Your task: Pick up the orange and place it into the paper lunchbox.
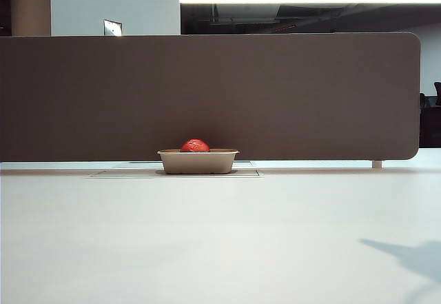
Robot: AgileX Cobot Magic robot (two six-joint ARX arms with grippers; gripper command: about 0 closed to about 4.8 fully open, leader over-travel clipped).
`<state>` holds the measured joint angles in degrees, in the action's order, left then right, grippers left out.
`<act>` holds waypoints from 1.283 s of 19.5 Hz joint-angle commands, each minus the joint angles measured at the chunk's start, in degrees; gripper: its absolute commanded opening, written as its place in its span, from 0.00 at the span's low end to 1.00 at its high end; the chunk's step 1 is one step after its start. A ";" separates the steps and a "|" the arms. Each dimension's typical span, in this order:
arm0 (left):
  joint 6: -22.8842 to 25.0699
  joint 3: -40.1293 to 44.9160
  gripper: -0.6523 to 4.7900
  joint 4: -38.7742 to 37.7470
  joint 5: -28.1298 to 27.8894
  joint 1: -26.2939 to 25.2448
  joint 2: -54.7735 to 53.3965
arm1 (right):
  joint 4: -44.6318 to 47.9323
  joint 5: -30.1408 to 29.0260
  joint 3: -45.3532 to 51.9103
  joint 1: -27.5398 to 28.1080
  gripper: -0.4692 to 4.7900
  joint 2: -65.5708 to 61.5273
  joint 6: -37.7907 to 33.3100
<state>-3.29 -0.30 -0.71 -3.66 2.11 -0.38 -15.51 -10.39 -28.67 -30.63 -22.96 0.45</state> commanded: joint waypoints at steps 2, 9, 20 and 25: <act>5.46 0.09 0.11 0.50 0.87 -0.11 0.17 | 0.70 0.00 -0.24 0.04 0.08 0.07 -0.24; 5.46 0.09 0.11 0.44 0.94 -0.11 0.17 | 0.70 0.00 -0.24 0.04 0.08 0.07 -0.24; 5.42 0.09 0.11 0.35 0.94 -0.11 0.17 | 1.07 -0.24 1.60 0.70 0.08 1.27 -0.24; 5.44 0.09 0.11 0.37 0.94 -0.11 0.17 | 4.09 -1.05 7.28 7.69 0.08 4.81 -0.22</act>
<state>1.89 -0.30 -0.73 -2.98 2.11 -0.40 -13.74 -11.40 -22.39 -24.69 -18.96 0.45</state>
